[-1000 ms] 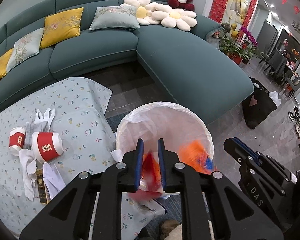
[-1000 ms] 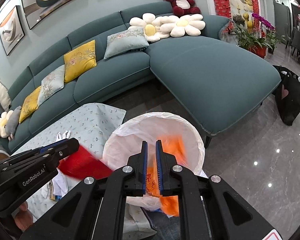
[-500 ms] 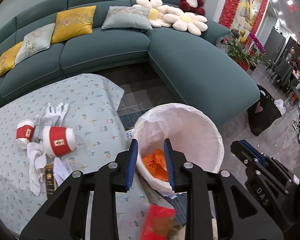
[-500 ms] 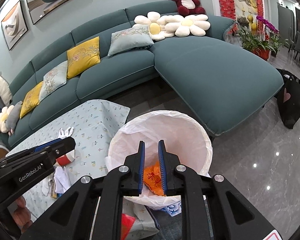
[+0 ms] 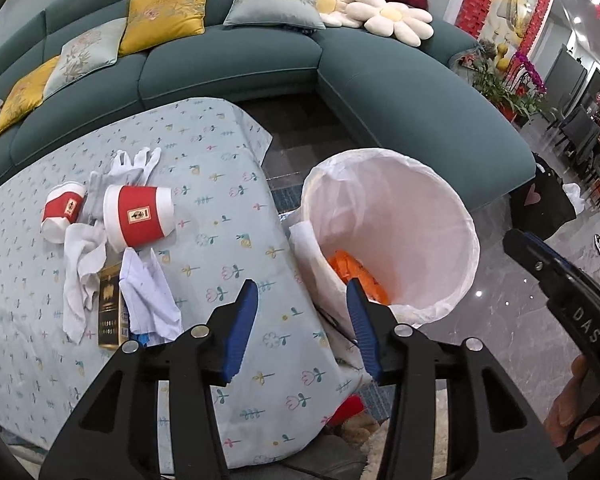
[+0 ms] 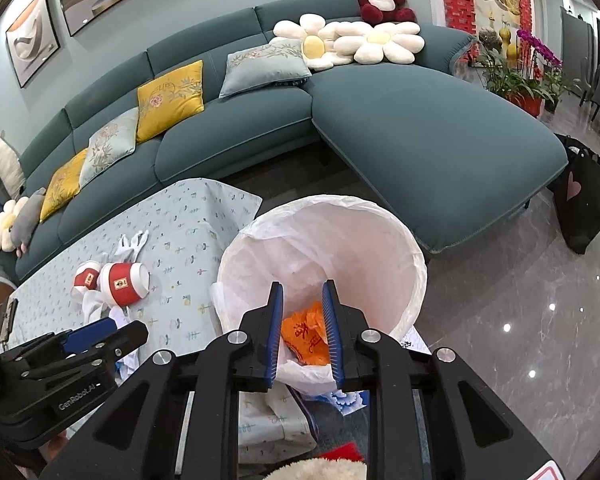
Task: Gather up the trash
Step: 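Return both tools to the table and grasp the white tissues with the right tool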
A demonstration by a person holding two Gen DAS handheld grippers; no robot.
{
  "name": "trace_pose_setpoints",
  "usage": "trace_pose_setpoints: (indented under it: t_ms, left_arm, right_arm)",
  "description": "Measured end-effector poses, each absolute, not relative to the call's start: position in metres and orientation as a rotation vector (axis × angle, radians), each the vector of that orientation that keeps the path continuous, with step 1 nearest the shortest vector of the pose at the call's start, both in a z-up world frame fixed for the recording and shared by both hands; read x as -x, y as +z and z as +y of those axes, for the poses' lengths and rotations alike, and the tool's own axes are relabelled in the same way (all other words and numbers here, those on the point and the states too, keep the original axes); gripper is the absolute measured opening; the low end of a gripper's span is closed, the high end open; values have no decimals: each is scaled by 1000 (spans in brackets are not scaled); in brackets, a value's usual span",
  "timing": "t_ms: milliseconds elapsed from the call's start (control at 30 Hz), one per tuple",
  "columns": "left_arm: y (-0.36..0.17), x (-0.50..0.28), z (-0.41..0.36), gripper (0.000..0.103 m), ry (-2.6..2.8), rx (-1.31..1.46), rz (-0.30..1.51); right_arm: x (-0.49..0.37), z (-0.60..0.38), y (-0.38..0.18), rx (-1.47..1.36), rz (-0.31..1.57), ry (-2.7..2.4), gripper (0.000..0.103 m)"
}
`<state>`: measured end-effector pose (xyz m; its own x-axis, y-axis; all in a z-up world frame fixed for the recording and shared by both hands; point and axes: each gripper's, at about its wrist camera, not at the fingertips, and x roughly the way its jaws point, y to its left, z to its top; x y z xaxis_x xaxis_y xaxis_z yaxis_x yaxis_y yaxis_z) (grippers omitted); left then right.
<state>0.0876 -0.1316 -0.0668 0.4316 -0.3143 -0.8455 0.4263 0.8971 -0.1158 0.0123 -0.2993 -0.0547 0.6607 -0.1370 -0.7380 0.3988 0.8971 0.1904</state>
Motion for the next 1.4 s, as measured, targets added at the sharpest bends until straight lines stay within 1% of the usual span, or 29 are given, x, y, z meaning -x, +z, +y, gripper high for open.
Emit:
trace_pose_setpoints:
  t_ms: [233, 333, 400, 500, 600, 867, 1000, 1100, 1400]
  left_arm:
    - [-68, -87, -122, 44, -437, -115, 1022]
    - [-70, -90, -112, 51, -407, -100, 1026]
    - [-71, -93, -103, 58, -380, -92, 1023]
    - [-74, -97, -87, 63, -345, -73, 1025]
    - [-76, -103, -63, 64, -302, -47, 1034]
    - [-78, -106, -9, 64, -215, -12, 1025]
    - [-81, -105, 12, 73, -179, 16, 1033]
    - [-86, -108, 25, 76, -149, 35, 1042]
    - [-110, -134, 62, 78, -58, 70, 1086]
  right_arm:
    - [-11, -296, -55, -351, 791, -301, 21]
    - [-14, -291, -53, -347, 791, -291, 21]
    - [-17, -287, -51, -342, 792, -281, 21]
    - [-24, -275, -51, -328, 797, -257, 22]
    - [-31, -263, -52, -319, 807, -233, 24]
    - [-44, -229, -53, -294, 828, -187, 24]
    - [-50, -213, -54, -277, 843, -166, 24]
    - [-55, -201, -57, -266, 857, -145, 24]
    - [-86, -156, -82, -221, 927, -50, 25]
